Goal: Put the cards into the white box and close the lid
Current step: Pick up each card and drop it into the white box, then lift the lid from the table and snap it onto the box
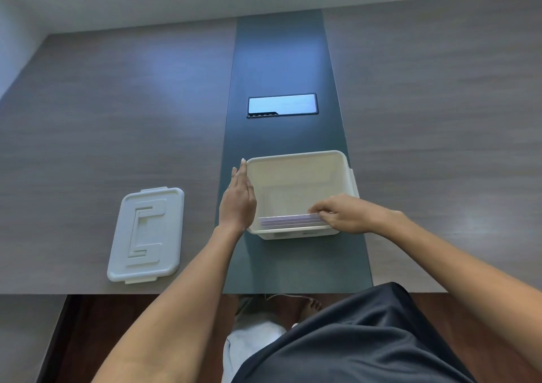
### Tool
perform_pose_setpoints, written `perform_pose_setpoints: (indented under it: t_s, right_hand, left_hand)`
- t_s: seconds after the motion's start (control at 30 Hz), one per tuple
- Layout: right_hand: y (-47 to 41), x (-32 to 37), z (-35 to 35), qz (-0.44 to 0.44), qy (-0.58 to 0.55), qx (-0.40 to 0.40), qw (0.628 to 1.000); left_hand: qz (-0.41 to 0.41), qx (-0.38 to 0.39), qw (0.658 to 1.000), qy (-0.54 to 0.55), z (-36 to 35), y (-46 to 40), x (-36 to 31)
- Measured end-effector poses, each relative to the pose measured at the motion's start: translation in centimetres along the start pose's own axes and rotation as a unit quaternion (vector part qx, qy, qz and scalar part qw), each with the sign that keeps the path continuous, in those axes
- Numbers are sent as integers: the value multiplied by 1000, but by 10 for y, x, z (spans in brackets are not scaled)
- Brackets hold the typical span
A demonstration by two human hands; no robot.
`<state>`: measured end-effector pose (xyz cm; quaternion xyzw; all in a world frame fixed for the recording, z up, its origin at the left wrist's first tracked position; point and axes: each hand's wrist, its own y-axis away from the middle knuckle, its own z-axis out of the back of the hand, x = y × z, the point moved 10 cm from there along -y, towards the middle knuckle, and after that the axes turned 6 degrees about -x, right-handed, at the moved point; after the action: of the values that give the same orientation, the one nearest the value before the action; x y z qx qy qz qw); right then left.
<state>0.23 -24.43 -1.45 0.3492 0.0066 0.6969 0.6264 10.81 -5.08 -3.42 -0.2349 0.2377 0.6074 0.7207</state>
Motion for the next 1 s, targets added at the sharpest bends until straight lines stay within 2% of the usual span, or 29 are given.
perform_pose_setpoints:
  t_s: [0.07, 0.17, 0.23, 0.37, 0.53, 0.8, 1.0]
  right_hand:
    - [-4, 4, 14, 28, -2, -74, 997]
    - [-12, 18, 42, 107, 8, -220, 970]
    - [-25, 23, 52, 125, 50, -261, 956]
    - [-62, 23, 58, 90, 133, -253, 954]
    - [-96, 32, 63, 80, 178, -246, 949]
    - [-144, 76, 53, 102, 228, -195, 949]
    - [-184, 145, 29, 161, 250, -169, 940]
  left_hand:
    - [0, -1, 1000, -17, 0, 0, 0]
    - [-7, 0, 999, -47, 1, -3, -1]
    - [-18, 7, 996, -90, 2, -5, -1]
    - [-42, 25, 978, -202, 11, -6, -5]
    - [-56, 1, 956, -286, 40, -7, -5]
    - [55, -39, 944, -323, 107, 15, 58]
    - [145, -61, 935, -318, 158, 57, 130]
